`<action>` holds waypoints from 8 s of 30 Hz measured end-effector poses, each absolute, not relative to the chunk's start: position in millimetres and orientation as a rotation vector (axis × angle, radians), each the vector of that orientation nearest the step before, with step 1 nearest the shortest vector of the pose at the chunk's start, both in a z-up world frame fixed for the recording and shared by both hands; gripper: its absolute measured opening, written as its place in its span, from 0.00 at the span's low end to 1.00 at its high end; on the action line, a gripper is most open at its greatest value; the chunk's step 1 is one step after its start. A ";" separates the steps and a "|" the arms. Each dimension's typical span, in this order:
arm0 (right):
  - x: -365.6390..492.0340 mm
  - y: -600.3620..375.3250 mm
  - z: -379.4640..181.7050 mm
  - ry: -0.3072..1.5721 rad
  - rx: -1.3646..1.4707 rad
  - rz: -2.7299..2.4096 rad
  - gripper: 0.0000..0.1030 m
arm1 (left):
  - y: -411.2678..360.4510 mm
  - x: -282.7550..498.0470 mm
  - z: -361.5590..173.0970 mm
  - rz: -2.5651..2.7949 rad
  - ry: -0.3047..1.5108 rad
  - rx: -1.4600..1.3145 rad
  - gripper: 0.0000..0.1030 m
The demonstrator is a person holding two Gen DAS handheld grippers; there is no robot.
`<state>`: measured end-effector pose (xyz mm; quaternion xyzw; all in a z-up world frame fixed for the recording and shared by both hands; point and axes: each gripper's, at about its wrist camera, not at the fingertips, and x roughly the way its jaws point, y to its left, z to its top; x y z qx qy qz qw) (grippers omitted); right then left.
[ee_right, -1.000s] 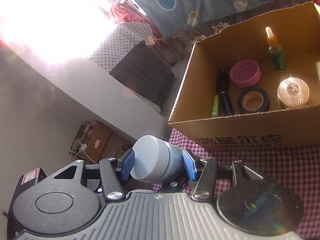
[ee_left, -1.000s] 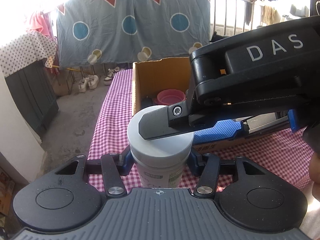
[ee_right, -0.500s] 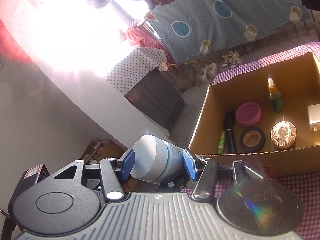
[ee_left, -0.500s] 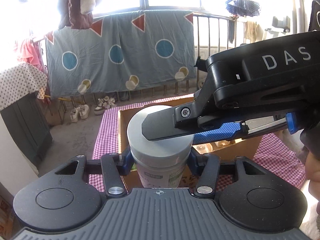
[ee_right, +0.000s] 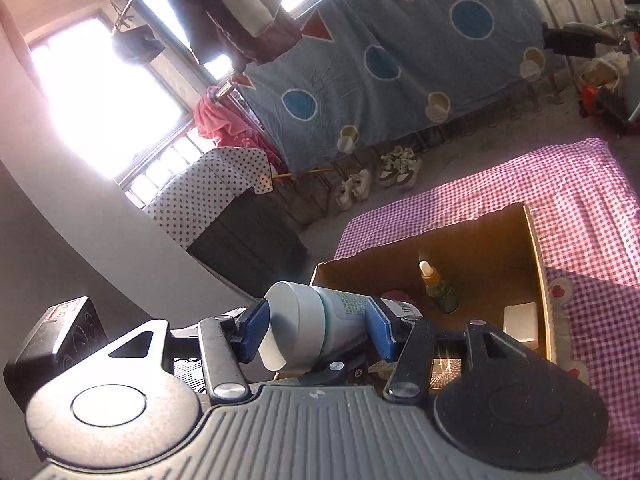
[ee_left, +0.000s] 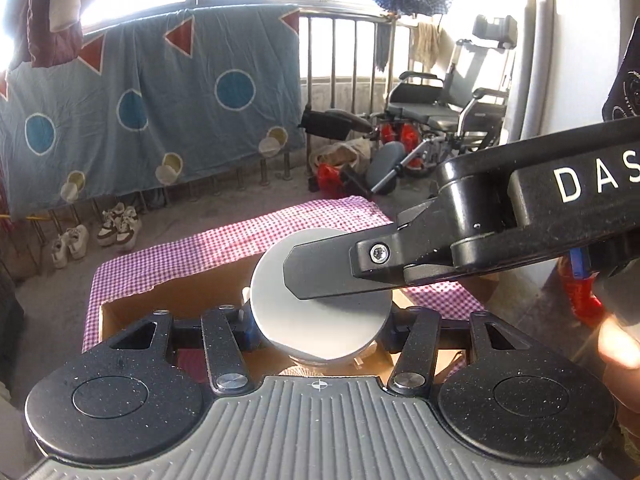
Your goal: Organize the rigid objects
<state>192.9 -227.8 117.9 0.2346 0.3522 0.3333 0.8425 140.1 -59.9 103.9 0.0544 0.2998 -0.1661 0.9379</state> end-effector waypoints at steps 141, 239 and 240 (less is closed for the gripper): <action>133.6 -181.1 38.8 0.727 -0.010 0.208 1.00 | 13.0 89.2 62.0 0.144 0.766 0.025 0.99; 125.3 -181.4 42.9 0.722 -0.005 0.193 1.00 | 12.6 88.8 64.7 0.140 0.770 0.026 0.99; 125.3 -181.4 42.9 0.721 -0.005 0.193 1.00 | 12.9 88.9 64.7 0.140 0.769 0.026 0.99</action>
